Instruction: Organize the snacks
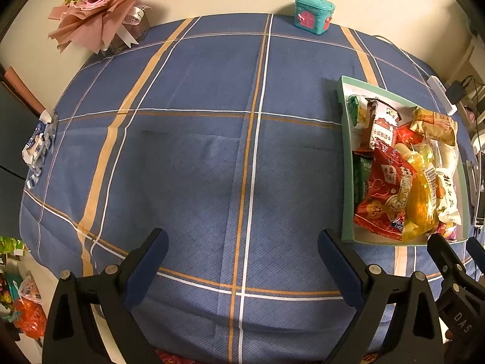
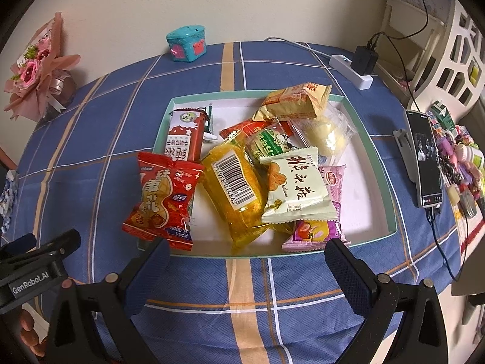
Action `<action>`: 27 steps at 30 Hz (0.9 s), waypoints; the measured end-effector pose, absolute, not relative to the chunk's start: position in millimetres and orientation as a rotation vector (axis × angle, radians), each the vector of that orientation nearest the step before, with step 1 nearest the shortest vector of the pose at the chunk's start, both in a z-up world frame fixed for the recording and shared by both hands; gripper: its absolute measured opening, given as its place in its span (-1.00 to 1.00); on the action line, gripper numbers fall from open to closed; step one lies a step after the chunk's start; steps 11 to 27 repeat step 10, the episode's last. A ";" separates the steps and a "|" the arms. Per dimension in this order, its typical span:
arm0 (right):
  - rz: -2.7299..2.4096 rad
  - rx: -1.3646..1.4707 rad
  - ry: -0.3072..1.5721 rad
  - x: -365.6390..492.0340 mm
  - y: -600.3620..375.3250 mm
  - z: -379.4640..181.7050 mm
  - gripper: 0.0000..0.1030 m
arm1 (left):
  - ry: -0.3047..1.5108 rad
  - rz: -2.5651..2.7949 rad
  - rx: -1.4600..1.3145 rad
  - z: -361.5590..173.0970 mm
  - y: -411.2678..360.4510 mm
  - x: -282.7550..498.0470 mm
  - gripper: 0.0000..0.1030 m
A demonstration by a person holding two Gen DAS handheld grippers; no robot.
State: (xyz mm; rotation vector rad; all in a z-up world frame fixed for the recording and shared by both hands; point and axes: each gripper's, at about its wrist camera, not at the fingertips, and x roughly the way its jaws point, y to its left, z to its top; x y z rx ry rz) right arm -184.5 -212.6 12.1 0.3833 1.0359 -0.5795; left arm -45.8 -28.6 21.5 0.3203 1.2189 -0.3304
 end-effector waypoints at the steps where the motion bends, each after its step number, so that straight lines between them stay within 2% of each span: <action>1: -0.581 0.386 1.037 -184.6 -213.0 11.9 1.00 | 1.218 -0.331 0.319 21.6 -28.3 -45.7 0.92; 27: -0.582 0.389 1.041 -183.3 -212.7 11.0 1.00 | 1.208 -0.347 0.307 24.3 -27.4 -45.9 0.92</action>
